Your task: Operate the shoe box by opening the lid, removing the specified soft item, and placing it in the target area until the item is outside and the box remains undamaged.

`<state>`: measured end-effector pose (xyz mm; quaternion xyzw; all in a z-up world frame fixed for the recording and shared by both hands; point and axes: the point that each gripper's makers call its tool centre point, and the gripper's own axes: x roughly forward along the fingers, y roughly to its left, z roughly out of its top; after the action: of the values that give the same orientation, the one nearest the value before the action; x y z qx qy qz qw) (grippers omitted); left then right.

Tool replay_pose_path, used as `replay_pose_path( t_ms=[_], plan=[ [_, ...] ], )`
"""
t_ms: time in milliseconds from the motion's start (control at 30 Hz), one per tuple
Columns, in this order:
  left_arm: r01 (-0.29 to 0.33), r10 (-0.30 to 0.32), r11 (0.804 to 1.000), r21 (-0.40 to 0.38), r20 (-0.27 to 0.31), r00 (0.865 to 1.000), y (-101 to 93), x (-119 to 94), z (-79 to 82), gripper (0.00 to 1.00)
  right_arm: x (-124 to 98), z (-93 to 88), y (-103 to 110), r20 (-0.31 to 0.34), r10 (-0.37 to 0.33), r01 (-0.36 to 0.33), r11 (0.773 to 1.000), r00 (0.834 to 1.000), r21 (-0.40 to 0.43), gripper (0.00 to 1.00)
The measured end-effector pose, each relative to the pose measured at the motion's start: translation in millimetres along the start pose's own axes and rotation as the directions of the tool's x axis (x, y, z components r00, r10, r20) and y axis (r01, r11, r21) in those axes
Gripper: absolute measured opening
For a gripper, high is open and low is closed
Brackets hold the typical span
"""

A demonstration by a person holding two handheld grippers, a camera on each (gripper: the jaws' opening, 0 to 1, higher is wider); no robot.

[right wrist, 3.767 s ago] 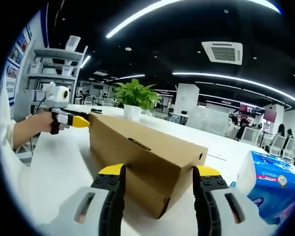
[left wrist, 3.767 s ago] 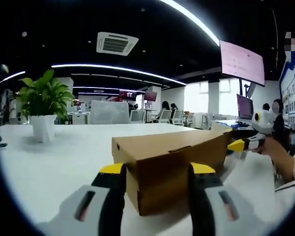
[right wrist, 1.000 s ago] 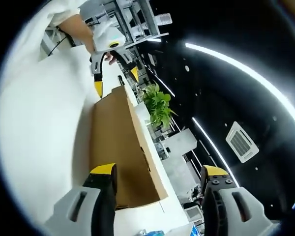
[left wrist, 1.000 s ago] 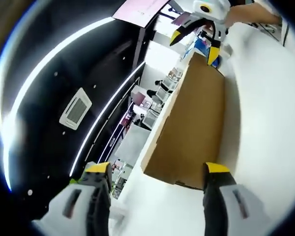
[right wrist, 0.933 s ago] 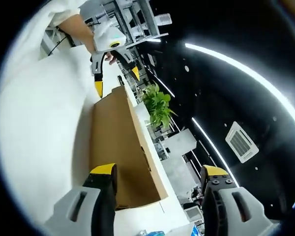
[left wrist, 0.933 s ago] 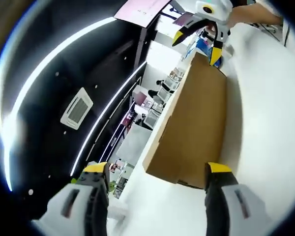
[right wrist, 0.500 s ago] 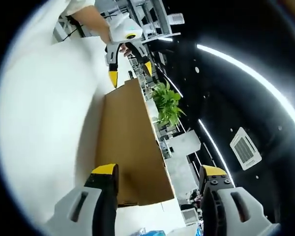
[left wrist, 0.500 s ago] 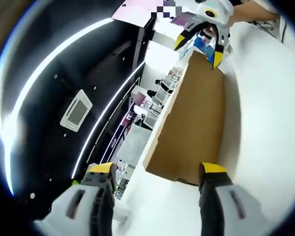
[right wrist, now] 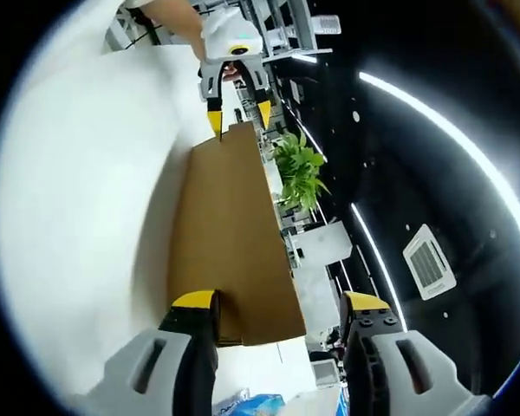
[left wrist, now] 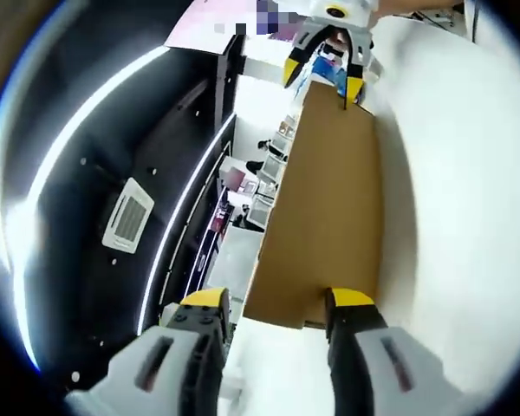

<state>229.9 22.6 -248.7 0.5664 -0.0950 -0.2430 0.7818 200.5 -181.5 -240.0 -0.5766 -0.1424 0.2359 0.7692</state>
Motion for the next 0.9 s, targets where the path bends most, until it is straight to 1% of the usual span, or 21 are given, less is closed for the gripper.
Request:
replay_pose_path(
  t_ms=[33, 67, 133, 233, 267, 333, 400, 467, 533, 633, 733, 800, 900],
  plan=[
    [-0.004, 0.004, 1.0, 0.011, 0.001, 1.0, 0.4, -0.4, 0.7, 0.45, 3.7, 6.6, 2.4, 0.0, -0.001, 0.001, 1.0, 1.0, -0.006, 0.55],
    [-0.004, 0.004, 1.0, 0.014, -0.001, 1.0, 0.1, -0.6, 0.7, 0.44, 5.1, 8.2, 3.1, -0.005, -0.001, 0.001, 1.0, 1.0, -0.015, 0.54],
    [-0.004, 0.004, 1.0, 0.017, -0.004, 1.0, 0.3, -0.7, 0.5, 0.44, 1.6, 3.6, 1.9, -0.006, 0.003, -0.003, 0.999, 1.0, -0.034, 0.54],
    [0.002, -0.002, 1.0, 0.021, -0.009, 1.0, 0.9, -2.0, 1.7, 0.4, -5.9, -4.8, -3.4, -0.016, -0.006, 0.006, 0.999, 1.0, -0.034, 0.54],
    [-0.007, 0.007, 1.0, 0.021, -0.001, 1.0, 3.1, -3.1, 4.2, 0.38, -7.2, -6.1, -4.4, -0.016, -0.008, 0.008, 0.999, 1.0, -0.031, 0.53],
    [-0.015, 0.015, 1.0, 0.007, -0.001, 1.0, 5.8, -3.2, 5.3, 0.37, -10.3, -9.5, -5.9, -0.02, -0.011, 0.01, 0.999, 1.0, -0.039, 0.52],
    [-0.002, 0.002, 1.0, -0.002, -0.005, 1.0, 3.2, -2.5, 4.1, 0.35, -12.3, -12.7, -4.7, -0.019, -0.004, 0.003, 0.999, 1.0, -0.043, 0.49],
    [-0.002, 0.002, 1.0, 0.0, -0.002, 1.0, 2.5, -2.3, 4.1, 0.34, -13.5, -16.2, -4.7, -0.031, -0.007, 0.005, 0.998, 0.999, -0.065, 0.46],
    [0.0, 0.0, 1.0, 0.003, -0.003, 1.0, 1.4, -2.2, 3.3, 0.34, -14.7, -19.4, -0.6, -0.044, 0.011, -0.015, 0.996, 0.999, -0.091, 0.42],
    [0.002, -0.002, 1.0, -0.007, -0.007, 1.0, 0.0, -2.1, 2.4, 0.33, -15.9, -21.9, 1.1, -0.052, 0.021, -0.025, 0.995, 0.998, -0.093, 0.38],
    [0.0, 0.0, 1.0, -0.008, -0.009, 1.0, -1.1, -1.8, 2.3, 0.32, -16.9, -25.6, 5.5, -0.06, 0.042, -0.047, 0.995, 0.997, -0.088, 0.31],
    [0.0, 0.0, 1.0, -0.011, -0.012, 1.0, -2.2, -1.6, 1.7, 0.32, -17.6, -26.4, 5.5, -0.059, 0.037, -0.042, 0.995, 0.998, -0.089, 0.31],
    [0.0, 0.0, 1.0, 0.007, -0.018, 1.0, -4.7, -2.0, 1.1, 0.31, -18.0, -26.9, 7.1, -0.063, 0.043, -0.048, 0.995, 0.997, -0.089, 0.29]
  ],
)
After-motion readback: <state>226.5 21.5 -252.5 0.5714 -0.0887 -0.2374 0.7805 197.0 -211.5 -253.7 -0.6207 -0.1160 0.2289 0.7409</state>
